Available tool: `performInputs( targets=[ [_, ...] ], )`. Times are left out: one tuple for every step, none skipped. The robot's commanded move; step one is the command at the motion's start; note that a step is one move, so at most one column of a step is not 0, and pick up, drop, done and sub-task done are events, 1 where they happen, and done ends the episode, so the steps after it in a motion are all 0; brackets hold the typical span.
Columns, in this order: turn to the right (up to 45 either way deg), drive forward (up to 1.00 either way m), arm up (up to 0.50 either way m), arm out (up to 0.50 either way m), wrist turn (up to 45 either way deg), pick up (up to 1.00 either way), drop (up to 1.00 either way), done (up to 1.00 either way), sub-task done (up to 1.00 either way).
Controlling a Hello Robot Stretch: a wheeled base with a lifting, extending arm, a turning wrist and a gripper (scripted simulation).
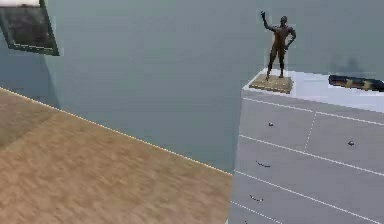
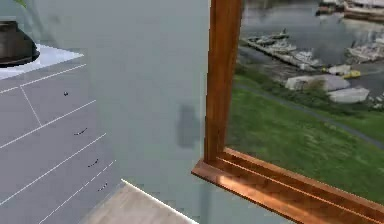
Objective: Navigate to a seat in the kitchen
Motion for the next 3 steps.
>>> performInputs(
  targets=[
    [-15.0, 0.0, 0.0, 0.0, 0.0, 0.0, 0.0, 0.0, 0.0],
    [0.0, 0.8, 0.0, 0.0, 0.0, 0.0, 0.0, 0.0, 0.0],
    [-45.0, 0.0, 0.0, 0.0, 0.0, 0.0, 0.0, 0.0, 0.0]
  ],
)
